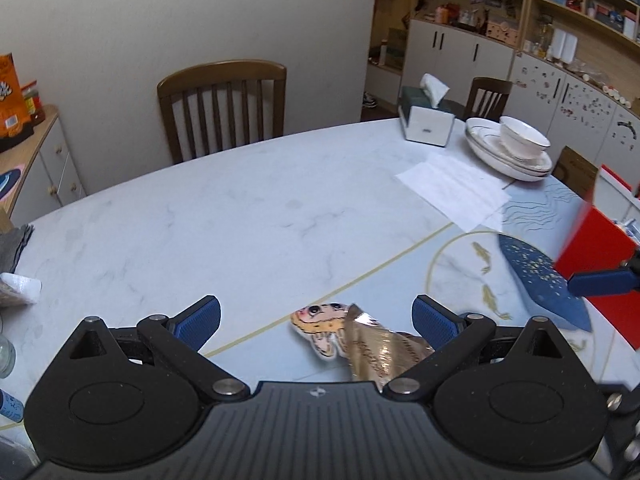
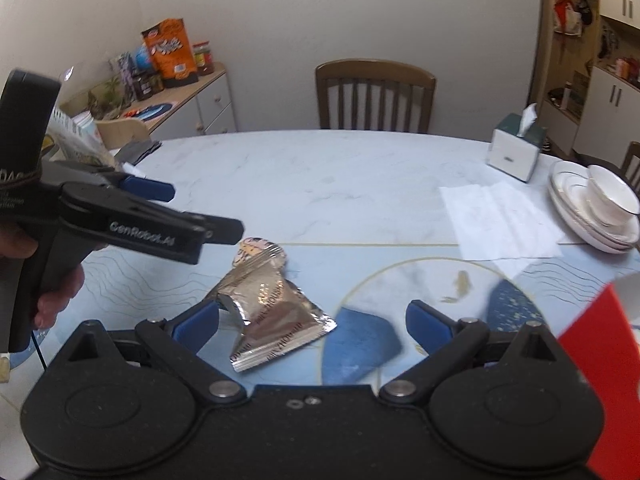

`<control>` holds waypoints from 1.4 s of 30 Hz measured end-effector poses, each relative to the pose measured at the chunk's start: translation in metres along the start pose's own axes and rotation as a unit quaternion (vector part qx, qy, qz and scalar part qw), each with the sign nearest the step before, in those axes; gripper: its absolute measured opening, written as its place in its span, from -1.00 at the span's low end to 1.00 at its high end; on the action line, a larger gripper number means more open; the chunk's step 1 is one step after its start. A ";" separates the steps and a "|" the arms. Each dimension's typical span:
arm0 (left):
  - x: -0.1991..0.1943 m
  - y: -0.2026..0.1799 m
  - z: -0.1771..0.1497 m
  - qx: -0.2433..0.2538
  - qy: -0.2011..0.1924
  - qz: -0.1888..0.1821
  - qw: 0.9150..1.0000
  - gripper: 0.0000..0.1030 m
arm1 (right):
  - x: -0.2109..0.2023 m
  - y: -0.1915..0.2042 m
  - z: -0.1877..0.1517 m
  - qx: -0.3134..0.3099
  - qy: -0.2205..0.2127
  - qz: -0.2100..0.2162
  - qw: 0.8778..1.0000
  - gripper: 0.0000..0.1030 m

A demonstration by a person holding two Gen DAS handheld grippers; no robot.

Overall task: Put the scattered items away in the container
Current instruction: 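Grasp the silver snack bag with the right gripper while the left grasps the cartoon cookie packet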

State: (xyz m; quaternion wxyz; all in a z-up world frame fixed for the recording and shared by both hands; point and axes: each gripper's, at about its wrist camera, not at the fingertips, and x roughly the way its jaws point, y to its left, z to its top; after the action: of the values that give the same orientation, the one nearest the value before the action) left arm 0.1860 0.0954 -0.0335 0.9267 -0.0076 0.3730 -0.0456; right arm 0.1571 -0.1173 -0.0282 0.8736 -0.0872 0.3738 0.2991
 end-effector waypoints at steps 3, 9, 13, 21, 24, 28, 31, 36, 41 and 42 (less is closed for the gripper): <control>0.007 0.008 0.001 -0.009 0.006 0.000 1.000 0.99 | 0.018 0.009 0.003 -0.017 0.017 0.014 1.000 0.94; 0.022 0.015 0.000 -0.020 0.018 0.002 1.000 0.99 | 0.054 0.026 0.003 -0.061 0.045 0.027 0.997 0.94; 0.028 0.020 -0.002 -0.027 0.022 0.001 0.999 0.99 | 0.072 0.031 0.006 -0.066 0.055 0.034 0.996 0.94; 0.039 0.028 -0.005 -0.038 0.034 -0.007 0.999 0.99 | 0.099 0.041 0.006 -0.114 0.071 0.052 0.990 0.94; 0.043 0.026 -0.005 -0.035 0.037 -0.010 0.999 0.99 | 0.109 0.046 0.002 -0.143 0.073 0.042 0.986 0.94; 0.047 0.024 -0.006 -0.030 0.042 -0.016 0.999 0.99 | 0.116 0.049 -0.003 -0.154 0.077 0.043 0.984 0.89; 0.051 0.021 -0.006 -0.027 0.047 -0.019 0.998 0.99 | 0.118 0.050 -0.004 -0.154 0.080 0.048 0.984 0.79; 0.058 0.016 -0.007 -0.023 0.054 -0.024 0.998 0.99 | 0.115 0.048 -0.002 -0.139 0.080 0.053 0.986 0.56; 0.063 0.015 -0.008 -0.026 0.056 -0.028 0.998 0.99 | 0.105 0.040 -0.003 -0.133 0.079 0.051 0.987 0.14; 0.064 0.015 -0.008 -0.027 0.056 -0.030 0.998 0.99 | 0.103 0.038 -0.004 -0.131 0.080 0.049 0.987 0.11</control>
State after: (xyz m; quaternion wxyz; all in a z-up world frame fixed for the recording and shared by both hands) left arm 0.2280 0.1044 -0.0843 0.9018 -0.0416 0.4255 -0.0636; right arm 0.1883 -0.0415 -0.1004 0.8061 -0.2062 0.4038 0.3802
